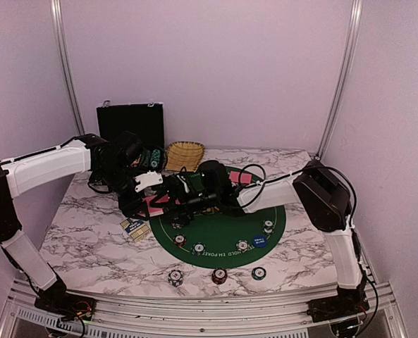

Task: Distribute texas hold em gaming equipment

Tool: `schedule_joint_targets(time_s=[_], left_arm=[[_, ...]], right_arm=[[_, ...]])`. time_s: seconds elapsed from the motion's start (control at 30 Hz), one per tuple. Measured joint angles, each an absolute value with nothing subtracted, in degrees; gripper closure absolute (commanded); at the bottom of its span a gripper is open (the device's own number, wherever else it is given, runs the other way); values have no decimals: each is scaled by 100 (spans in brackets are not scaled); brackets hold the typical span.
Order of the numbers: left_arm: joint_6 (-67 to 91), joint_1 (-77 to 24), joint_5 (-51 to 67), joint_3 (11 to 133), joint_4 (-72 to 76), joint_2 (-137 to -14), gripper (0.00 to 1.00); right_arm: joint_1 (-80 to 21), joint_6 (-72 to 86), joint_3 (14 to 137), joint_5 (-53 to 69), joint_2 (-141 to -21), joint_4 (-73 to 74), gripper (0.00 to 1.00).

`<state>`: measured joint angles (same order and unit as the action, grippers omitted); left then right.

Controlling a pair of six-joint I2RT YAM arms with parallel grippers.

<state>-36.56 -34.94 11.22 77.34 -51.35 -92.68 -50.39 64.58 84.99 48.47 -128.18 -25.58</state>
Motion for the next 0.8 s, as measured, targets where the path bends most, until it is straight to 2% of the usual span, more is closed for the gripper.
schedule_joint_targets(time_s=[0.47,0.8], left_arm=[[-3642,-3494,1177,7776,-5140,-9268,100],[-3645,-3494,1168,7773,-5175,-9273,100]], right_arm=[[-5212,6589,9511,4987,-13515,-2471,9],[-5124,6595,9299,4984,-13480,-2482,25]])
